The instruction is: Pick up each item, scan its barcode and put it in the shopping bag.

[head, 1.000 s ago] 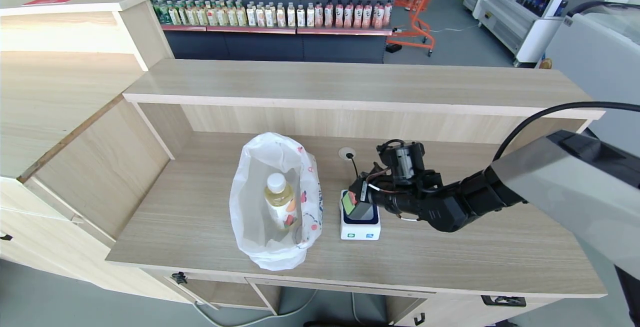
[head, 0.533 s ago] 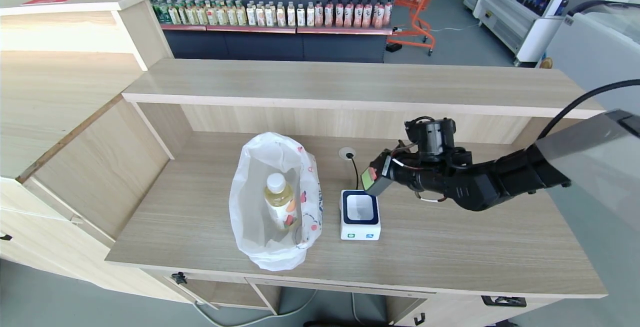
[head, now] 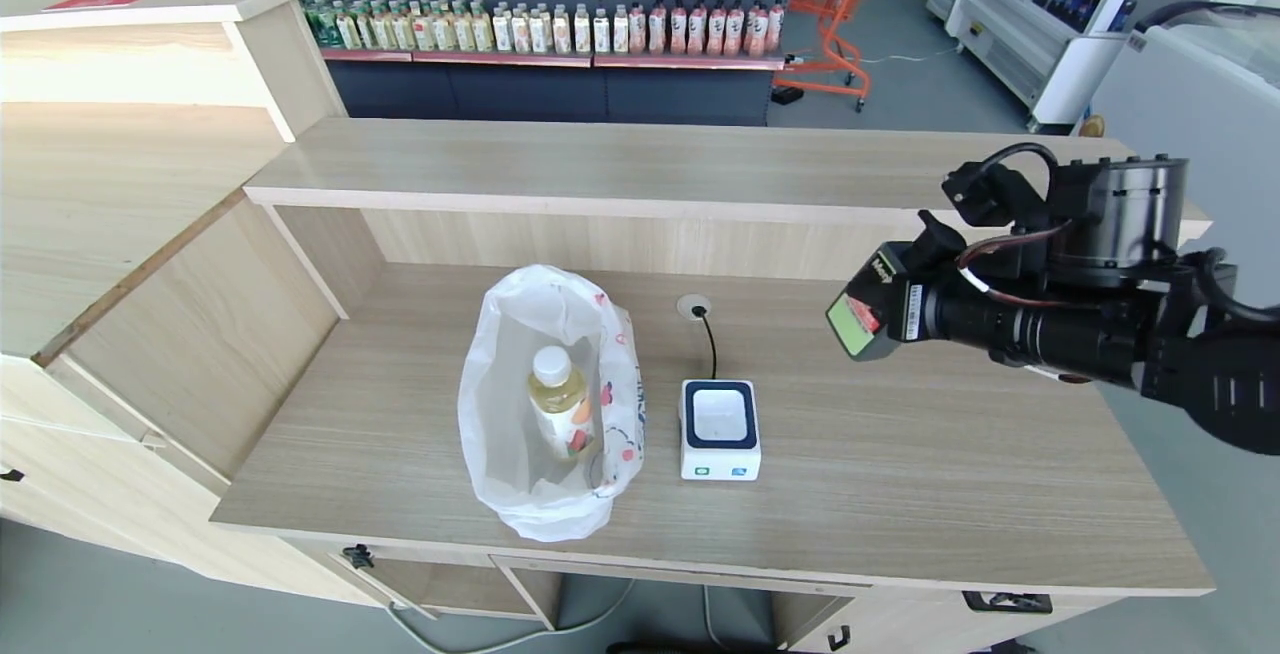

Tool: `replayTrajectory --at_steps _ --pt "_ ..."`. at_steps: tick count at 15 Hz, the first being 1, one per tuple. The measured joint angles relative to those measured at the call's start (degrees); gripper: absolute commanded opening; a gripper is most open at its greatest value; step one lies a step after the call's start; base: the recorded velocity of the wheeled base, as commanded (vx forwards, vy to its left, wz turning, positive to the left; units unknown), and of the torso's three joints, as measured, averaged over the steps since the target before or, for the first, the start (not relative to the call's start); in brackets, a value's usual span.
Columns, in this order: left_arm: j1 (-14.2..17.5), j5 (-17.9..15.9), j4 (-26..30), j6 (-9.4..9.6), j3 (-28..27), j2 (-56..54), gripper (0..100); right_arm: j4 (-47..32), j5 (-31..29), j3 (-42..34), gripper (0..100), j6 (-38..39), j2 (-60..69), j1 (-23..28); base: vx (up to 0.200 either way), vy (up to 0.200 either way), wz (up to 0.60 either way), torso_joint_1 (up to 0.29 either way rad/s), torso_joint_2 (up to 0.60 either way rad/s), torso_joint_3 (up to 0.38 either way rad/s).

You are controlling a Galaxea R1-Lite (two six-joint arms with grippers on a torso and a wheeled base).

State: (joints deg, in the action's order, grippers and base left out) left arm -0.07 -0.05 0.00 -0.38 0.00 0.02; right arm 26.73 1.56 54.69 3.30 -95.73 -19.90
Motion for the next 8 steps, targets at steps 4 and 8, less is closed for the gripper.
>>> replayTrajectory --at_steps 4,8 --pt "0.02 0.00 0.00 -0.05 0.00 0.00 100 -4.95 0.46 -4.14 0 1.27 8.13 0.00 0.000 0.050 0.00 0.001 0.00 0.001" --pt "0.02 -0.02 0.00 -0.02 -0.02 0.00 100 -5.39 0.78 -5.44 0 3.45 11.82 0.17 0.000 0.200 0.00 -0.001 0.00 0.006"
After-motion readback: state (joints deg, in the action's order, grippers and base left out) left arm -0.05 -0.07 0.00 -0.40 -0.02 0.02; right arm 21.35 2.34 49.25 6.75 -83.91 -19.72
